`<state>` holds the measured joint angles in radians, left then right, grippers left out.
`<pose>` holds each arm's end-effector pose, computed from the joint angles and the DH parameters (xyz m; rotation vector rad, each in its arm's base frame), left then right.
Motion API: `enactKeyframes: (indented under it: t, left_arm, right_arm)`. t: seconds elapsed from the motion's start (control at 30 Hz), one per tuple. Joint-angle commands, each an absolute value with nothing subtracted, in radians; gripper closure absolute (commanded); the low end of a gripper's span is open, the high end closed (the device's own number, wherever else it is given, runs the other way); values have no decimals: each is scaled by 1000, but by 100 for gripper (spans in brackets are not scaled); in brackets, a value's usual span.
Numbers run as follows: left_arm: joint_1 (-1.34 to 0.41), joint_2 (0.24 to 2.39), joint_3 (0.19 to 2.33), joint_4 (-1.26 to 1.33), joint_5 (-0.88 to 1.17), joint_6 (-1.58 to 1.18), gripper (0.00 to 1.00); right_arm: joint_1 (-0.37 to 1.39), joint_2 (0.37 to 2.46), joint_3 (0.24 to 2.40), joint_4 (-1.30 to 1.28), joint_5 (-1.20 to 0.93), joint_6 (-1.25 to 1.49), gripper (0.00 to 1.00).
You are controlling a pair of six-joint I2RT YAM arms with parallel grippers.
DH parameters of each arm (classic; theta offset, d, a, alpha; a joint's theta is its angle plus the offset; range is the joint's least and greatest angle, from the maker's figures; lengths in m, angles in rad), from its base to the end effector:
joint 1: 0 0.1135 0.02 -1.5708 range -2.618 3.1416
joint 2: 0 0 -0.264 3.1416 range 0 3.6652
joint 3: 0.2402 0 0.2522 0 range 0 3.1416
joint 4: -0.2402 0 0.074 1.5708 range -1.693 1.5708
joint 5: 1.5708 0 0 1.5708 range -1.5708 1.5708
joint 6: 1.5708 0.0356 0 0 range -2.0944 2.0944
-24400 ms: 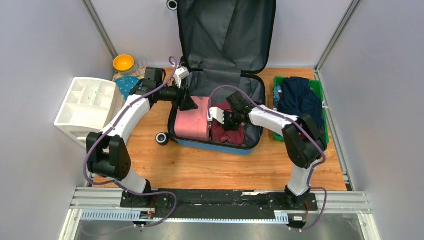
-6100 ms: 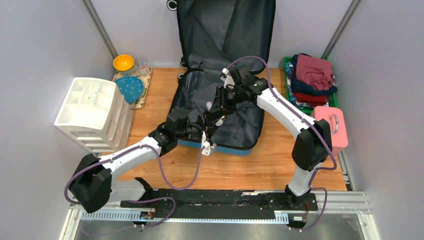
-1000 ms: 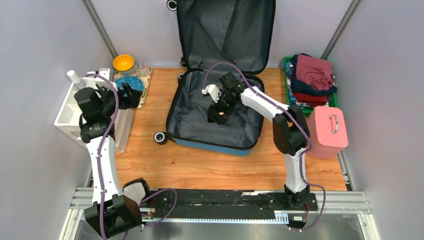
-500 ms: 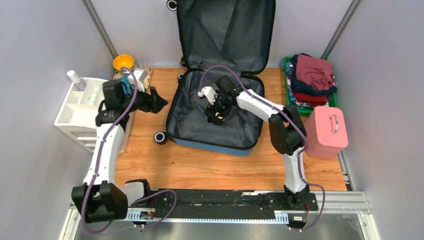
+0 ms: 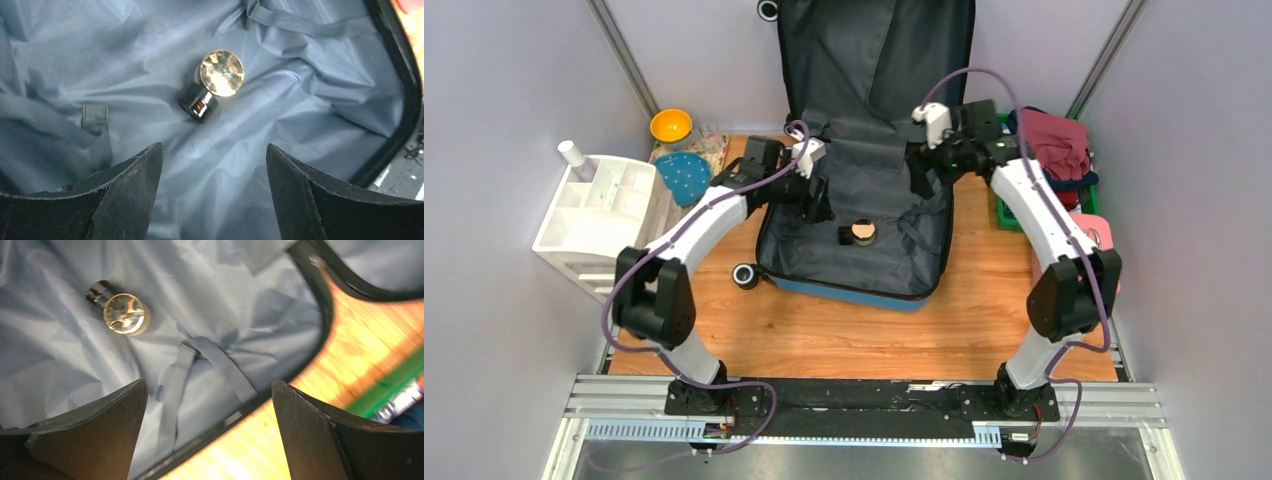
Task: Open, take out, and arrange the luggage
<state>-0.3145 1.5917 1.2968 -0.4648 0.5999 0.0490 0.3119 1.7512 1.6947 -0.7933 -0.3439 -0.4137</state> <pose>0.3288 -0.1281 0.2925 0.7122 2.1949 -0.8313 0.3640 0.1300 0.3385 -0.9912 2.1717 0.3674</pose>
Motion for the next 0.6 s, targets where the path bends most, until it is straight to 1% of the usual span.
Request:
enactKeyframes:
  t: [0.0,0.13,0.33,0.57]
  left_arm:
    - [-389,1710,1385,-430,517,75,16]
    - [-452,1804,1404,-368,439,92,15]
    - [-526,1899,1439,-308,381,117,14]
    - [-566,1962,1445,-265,333,141,14]
  right_arm:
    - [227,1652,1698,-867,-360,-353,1]
    - [172,1568,1636,-871,-357,-330,1]
    - [166,1487,1580,-864,-347,-292,2]
    - [167,1462,1562,-854,-344,-267,1]
